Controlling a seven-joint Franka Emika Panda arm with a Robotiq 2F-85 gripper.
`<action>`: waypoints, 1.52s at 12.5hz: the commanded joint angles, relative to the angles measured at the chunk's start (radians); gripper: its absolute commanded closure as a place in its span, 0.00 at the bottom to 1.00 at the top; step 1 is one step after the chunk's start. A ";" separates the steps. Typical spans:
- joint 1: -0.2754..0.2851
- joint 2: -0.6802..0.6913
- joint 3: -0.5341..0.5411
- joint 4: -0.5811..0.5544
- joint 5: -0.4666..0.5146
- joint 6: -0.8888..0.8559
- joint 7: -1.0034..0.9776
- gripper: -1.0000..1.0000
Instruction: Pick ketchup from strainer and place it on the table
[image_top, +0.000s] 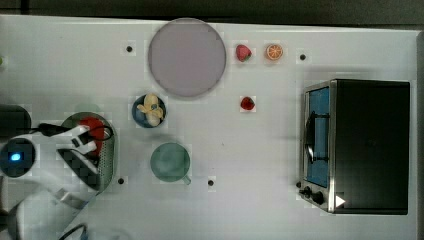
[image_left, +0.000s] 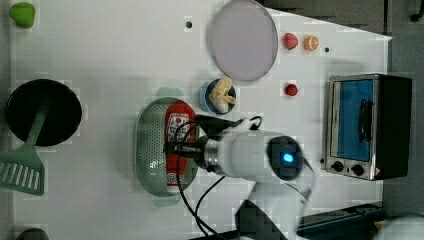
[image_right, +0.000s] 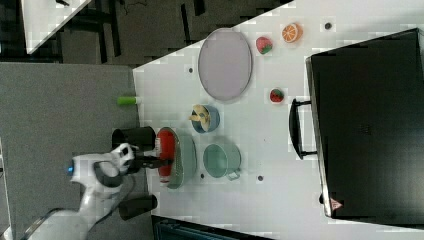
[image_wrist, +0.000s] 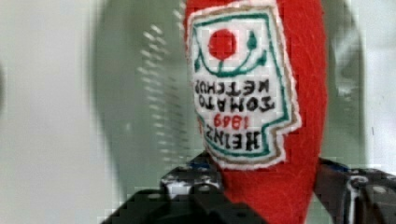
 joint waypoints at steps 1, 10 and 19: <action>-0.037 -0.143 0.016 0.110 0.101 -0.140 0.008 0.42; -0.192 -0.175 -0.183 0.403 0.183 -0.557 -0.458 0.42; -0.228 -0.174 -0.510 0.273 0.178 -0.351 -0.804 0.42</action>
